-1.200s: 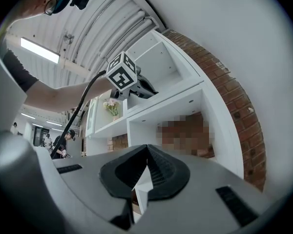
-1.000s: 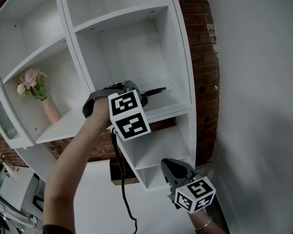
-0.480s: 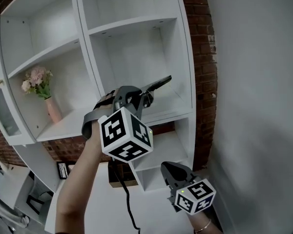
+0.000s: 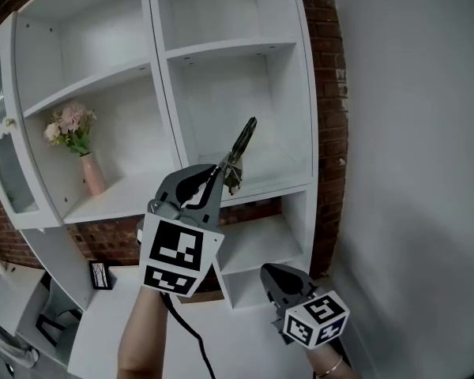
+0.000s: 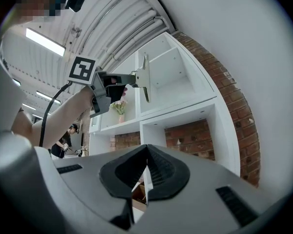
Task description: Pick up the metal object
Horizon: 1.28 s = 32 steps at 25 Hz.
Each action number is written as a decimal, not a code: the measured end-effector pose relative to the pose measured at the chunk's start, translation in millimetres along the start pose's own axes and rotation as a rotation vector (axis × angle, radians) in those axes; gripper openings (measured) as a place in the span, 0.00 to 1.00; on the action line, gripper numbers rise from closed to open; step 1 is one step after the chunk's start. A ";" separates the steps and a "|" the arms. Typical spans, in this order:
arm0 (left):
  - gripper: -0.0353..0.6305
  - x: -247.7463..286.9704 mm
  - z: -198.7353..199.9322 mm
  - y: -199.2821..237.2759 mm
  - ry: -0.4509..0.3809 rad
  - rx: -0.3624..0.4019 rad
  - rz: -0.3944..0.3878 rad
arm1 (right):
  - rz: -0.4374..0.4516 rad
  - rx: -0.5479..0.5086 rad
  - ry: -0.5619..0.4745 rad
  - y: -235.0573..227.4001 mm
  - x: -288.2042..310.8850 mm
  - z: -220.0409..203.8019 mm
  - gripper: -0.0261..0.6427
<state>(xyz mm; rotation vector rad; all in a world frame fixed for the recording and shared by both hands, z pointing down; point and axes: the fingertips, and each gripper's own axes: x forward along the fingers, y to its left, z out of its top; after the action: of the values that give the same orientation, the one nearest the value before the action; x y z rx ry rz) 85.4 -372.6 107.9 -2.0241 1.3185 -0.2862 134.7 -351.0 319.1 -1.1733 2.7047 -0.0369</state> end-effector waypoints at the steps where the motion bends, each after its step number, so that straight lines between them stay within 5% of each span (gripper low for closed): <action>1: 0.07 -6.4 -1.3 -1.2 -0.014 -0.035 -0.004 | -0.002 -0.005 -0.001 1.8 -0.4 1.2 0.05; 7: 0.07 -39.7 -27.5 -18.9 -0.051 -0.229 -0.079 | -0.010 -0.020 -0.005 13.8 1.3 5.4 0.05; 19: 0.07 -96.9 -117.4 -53.2 0.066 -0.465 -0.125 | -0.027 -0.037 0.026 33.3 5.5 -5.4 0.05; 32: 0.07 -136.7 -185.7 -72.8 0.157 -0.691 -0.069 | -0.019 -0.095 0.050 55.4 3.8 -7.7 0.05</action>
<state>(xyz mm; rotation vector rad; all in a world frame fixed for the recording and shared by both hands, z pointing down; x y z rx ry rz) -22.6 -315.9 316.6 -2.6623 1.5966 -0.0094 90.7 -316.2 320.5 -1.2400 2.7673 0.0614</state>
